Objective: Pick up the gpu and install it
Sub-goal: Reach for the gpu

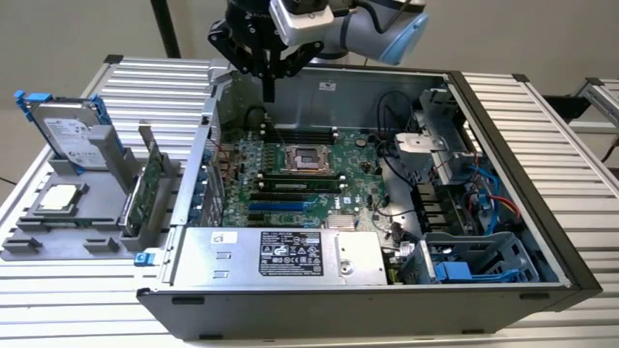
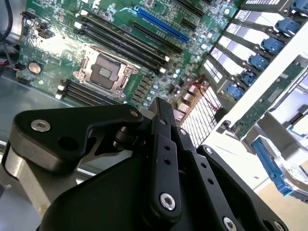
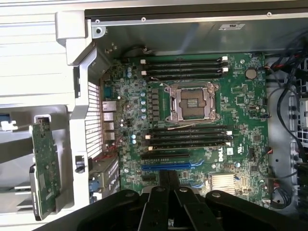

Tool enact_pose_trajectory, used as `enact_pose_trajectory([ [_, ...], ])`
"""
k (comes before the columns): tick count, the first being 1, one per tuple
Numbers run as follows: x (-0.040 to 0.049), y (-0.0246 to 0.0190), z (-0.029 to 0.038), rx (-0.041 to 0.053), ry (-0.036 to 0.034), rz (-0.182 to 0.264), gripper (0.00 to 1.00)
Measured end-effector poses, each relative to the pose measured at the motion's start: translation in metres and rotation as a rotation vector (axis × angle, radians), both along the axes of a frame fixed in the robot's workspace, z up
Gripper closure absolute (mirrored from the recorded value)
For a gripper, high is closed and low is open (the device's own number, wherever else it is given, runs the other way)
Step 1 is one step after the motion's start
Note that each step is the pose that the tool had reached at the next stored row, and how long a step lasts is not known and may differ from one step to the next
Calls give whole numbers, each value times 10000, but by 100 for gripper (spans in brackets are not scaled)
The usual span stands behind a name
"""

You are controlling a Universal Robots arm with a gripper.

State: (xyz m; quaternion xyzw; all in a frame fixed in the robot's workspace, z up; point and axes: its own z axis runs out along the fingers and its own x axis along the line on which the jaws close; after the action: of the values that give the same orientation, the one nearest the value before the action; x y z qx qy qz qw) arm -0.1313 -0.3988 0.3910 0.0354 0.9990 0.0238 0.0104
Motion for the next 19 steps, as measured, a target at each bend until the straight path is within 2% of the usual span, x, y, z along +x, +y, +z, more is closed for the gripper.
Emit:
enact_pose_trajectory([
  [19, -97, 0, 0, 0, -2, 0, 100],
])
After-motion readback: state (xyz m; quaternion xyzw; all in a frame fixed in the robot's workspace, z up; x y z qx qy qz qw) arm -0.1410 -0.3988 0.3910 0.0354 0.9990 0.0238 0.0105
